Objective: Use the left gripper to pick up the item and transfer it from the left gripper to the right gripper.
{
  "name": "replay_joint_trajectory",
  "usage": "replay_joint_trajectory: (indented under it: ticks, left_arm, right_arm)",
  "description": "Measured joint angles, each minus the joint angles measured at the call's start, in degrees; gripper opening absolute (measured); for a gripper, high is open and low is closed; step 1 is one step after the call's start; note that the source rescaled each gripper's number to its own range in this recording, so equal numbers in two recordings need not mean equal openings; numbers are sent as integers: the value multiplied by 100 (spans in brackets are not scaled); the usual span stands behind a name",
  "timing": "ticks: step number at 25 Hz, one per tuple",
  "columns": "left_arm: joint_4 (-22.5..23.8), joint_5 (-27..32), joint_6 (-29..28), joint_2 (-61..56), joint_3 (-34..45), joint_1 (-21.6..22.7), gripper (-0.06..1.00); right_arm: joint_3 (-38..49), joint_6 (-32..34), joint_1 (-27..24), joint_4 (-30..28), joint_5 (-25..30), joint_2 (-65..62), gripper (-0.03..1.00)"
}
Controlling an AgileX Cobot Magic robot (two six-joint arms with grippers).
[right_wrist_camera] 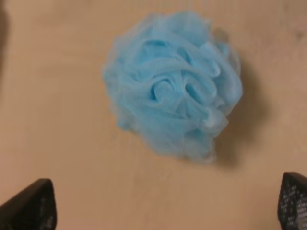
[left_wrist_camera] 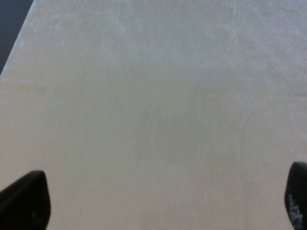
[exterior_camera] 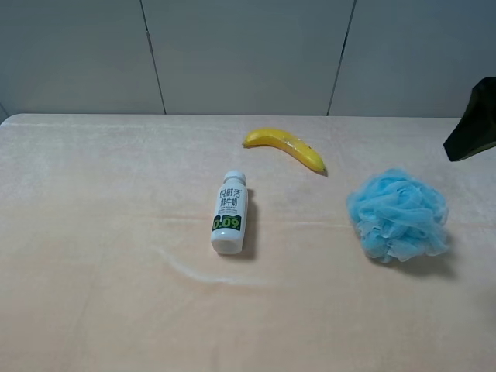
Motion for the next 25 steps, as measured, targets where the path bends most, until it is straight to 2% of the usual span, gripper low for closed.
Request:
replay_joint_trajectory:
  ticks: [9,16,21,25]
  left_arm:
    - [0,0,0,0,0,0,97]
    - [0,0,4,0,0,0,97]
    - [0,0,4,0,0,0,97]
    - [0,0,4,0,0,0,97]
  right_arm:
    - [177,0,0,0,44,-1449,100]
    - [1579,-65,0,0,61,-2689,100]
    - [2537,-237,0,0,-378,-3657,100]
    - [2905,-237,0,0,-644,-4291,100]
